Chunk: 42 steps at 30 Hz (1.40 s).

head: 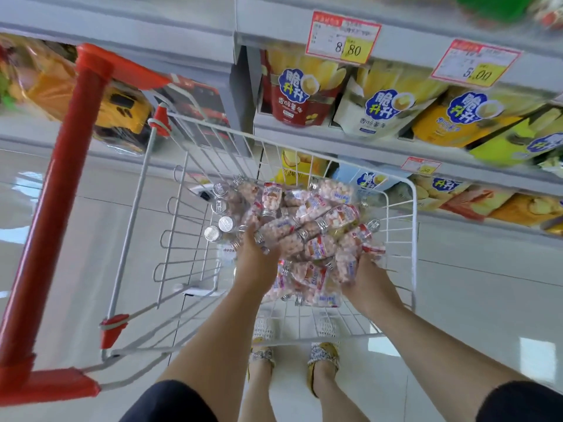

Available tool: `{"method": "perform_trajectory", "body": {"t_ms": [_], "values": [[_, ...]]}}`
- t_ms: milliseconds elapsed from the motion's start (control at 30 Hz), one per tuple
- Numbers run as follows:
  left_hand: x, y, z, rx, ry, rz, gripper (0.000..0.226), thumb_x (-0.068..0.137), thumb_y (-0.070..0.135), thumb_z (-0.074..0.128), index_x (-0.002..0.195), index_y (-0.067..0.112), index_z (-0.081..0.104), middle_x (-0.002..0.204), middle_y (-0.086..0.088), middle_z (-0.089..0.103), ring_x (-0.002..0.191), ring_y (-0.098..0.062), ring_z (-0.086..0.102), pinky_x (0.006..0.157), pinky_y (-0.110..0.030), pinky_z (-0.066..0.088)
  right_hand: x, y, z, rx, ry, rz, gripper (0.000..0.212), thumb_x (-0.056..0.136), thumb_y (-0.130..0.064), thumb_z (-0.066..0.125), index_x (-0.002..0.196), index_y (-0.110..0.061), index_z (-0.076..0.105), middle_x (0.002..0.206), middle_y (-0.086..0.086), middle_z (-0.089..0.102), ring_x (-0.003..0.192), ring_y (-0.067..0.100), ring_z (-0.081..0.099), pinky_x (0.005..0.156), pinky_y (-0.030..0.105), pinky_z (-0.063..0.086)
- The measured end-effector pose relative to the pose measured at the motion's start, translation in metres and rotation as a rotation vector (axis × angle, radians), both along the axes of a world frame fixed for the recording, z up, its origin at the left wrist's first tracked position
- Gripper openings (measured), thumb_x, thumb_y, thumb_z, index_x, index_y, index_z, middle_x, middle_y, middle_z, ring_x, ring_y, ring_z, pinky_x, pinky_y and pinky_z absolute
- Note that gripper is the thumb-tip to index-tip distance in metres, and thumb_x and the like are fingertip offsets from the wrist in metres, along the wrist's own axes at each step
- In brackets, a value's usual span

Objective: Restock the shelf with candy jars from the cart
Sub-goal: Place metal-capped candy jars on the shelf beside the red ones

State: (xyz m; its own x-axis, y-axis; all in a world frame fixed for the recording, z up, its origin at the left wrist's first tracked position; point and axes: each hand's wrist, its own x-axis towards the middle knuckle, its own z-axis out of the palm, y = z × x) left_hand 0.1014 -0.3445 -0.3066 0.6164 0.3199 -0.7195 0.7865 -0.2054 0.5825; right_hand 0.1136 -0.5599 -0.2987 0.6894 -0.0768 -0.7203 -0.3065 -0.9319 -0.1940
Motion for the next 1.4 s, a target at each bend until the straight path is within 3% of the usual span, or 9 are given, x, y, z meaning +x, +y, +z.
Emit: {"method": "perform_trajectory", "body": {"t_ms": [167, 300, 467, 600, 733, 867, 1033, 1100, 1400], "values": [[0.008, -0.010, -0.008, 0.011, -0.027, 0.197, 0.042, 0.096, 0.017, 0.055, 0.130, 0.041, 0.045, 0.100, -0.004, 0.068, 0.078, -0.034, 0.070, 0.058, -0.053, 0.057, 0.000, -0.005, 0.004, 0.022, 0.002, -0.028, 0.056, 0.088, -0.031, 0.069, 0.134, -0.017, 0.040, 0.098, -0.001, 0.063, 0.081, 0.021, 0.063, 0.063, 0.035, 0.050], [0.006, -0.005, 0.015, 0.072, -0.086, 0.133, 0.039, 0.095, 0.015, 0.058, 0.129, 0.034, 0.051, 0.086, -0.002, 0.069, 0.065, -0.031, 0.065, 0.052, -0.041, 0.050, 0.001, -0.014, 0.024, 0.164, -0.003, -0.054, 0.060, 0.089, -0.033, 0.069, 0.142, -0.032, 0.041, 0.103, -0.007, 0.067, 0.081, 0.013, 0.065, 0.064, 0.032, 0.051], [0.014, 0.013, 0.097, 0.134, -0.233, 0.032, 0.042, 0.094, 0.018, 0.062, 0.131, 0.036, 0.052, 0.113, 0.001, 0.063, 0.088, -0.017, 0.066, 0.080, -0.045, 0.057, 0.009, -0.014, 0.092, 0.365, -0.094, -0.183, 0.054, 0.089, -0.035, 0.070, 0.141, -0.032, 0.053, 0.125, -0.006, 0.065, 0.088, 0.008, 0.065, 0.073, 0.019, 0.052], [0.029, 0.020, 0.195, 0.134, -0.468, -0.085, 0.038, 0.092, 0.016, 0.067, 0.119, 0.040, 0.058, 0.107, 0.010, 0.054, 0.082, -0.012, 0.063, 0.081, -0.037, 0.054, 0.020, -0.008, 0.181, 0.464, -0.241, -0.239, 0.042, 0.084, -0.035, 0.077, 0.124, -0.035, 0.065, 0.077, -0.002, 0.064, 0.057, 0.006, 0.051, 0.059, 0.021, 0.041], [0.045, 0.017, 0.299, 0.147, -0.664, -0.221, 0.038, 0.094, 0.016, 0.066, 0.125, 0.037, 0.056, 0.105, 0.003, 0.054, 0.075, 0.005, 0.056, 0.068, -0.014, 0.044, 0.028, -0.007, 0.276, 0.515, -0.430, -0.266, 0.039, 0.082, -0.031, 0.080, 0.118, -0.035, 0.066, 0.095, -0.005, 0.072, 0.076, 0.010, 0.066, 0.071, 0.022, 0.049], [0.055, 0.006, 0.386, 0.130, -0.812, -0.332, 0.039, 0.096, 0.024, 0.063, 0.131, 0.037, 0.054, 0.109, 0.007, 0.054, 0.082, 0.013, 0.053, 0.066, -0.007, 0.041, 0.039, -0.020, 0.364, 0.562, -0.606, -0.235, 0.042, 0.083, -0.015, 0.078, 0.111, -0.044, 0.064, 0.064, -0.024, 0.056, 0.057, -0.004, 0.055, 0.053, 0.009, 0.037], [0.089, -0.021, 0.462, 0.129, -0.973, -0.418, 0.040, 0.097, 0.027, 0.062, 0.134, 0.039, 0.052, 0.125, 0.011, 0.051, 0.087, 0.004, 0.056, 0.074, -0.019, 0.047, 0.059, -0.057, 0.456, 0.596, -0.811, -0.277, 0.041, 0.087, -0.017, 0.075, 0.109, -0.050, 0.065, 0.110, -0.021, 0.066, 0.092, 0.009, 0.066, 0.074, 0.017, 0.046], [0.108, -0.036, 0.487, 0.176, -1.037, -0.445, 0.039, 0.097, 0.027, 0.063, 0.133, 0.037, 0.053, 0.123, 0.010, 0.053, 0.090, 0.006, 0.051, 0.075, -0.005, 0.040, 0.072, -0.071, 0.487, 0.630, -0.889, -0.308, 0.032, 0.089, -0.026, 0.074, 0.113, -0.046, 0.065, 0.123, -0.016, 0.061, 0.108, 0.009, 0.059, 0.087, 0.026, 0.044], [0.184, -0.105, 0.544, 0.234, -1.129, -0.496, 0.037, 0.098, 0.025, 0.061, 0.132, 0.036, 0.053, 0.118, 0.008, 0.053, 0.088, 0.024, 0.045, 0.077, 0.002, 0.038, 0.186, -0.136, 0.541, 0.462, -1.174, -0.104, 0.025, 0.098, -0.017, 0.059, 0.121, -0.023, 0.065, 0.114, -0.017, 0.060, 0.104, 0.005, 0.055, 0.083, 0.008, 0.037]]}}
